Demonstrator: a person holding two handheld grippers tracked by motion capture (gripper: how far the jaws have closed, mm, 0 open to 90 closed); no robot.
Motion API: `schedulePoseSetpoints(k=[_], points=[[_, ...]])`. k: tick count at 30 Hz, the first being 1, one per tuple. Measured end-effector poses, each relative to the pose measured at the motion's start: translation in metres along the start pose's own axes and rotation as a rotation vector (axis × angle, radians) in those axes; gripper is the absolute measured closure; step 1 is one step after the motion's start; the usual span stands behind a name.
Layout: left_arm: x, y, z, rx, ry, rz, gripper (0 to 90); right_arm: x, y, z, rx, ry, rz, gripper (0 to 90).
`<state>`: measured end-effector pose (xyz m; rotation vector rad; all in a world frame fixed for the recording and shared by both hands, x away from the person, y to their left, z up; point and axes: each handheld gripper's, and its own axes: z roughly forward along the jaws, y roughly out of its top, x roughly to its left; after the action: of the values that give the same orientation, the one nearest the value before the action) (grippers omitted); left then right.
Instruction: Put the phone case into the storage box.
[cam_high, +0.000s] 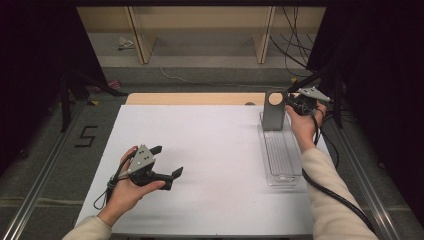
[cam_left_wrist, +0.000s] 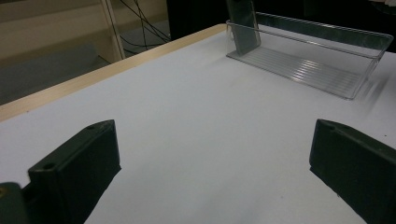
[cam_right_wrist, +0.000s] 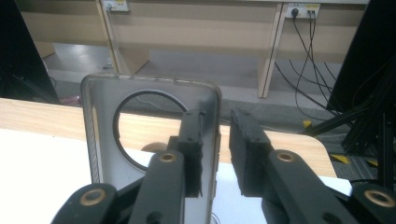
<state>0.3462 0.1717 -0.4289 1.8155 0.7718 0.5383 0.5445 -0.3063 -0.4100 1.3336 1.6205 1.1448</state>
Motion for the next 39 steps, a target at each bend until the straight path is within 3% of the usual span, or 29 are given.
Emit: schedulePoseSetpoints(k=[13,20,24,39], points=[[0.0,0.0,-0.001,0.0,0.003,0.002,1.2,0.0,0.003,-0.004,0.03,0.005,0.014,55.2],[0.0,0.0,-0.001,-0.001,0.004,0.001,1.1,0.0,0.003,-0.009,0.075,0.023,-0.001,40.0],[0.001,0.0,-0.001,0.0,0.004,-0.001,1.1,0.003,0.002,-0.014,0.09,0.057,-0.017,31.8],[0.002,0.0,-0.001,0.006,0.007,-0.001,1.1,0.009,0.0,-0.037,0.112,0.107,-0.042,22.1]])
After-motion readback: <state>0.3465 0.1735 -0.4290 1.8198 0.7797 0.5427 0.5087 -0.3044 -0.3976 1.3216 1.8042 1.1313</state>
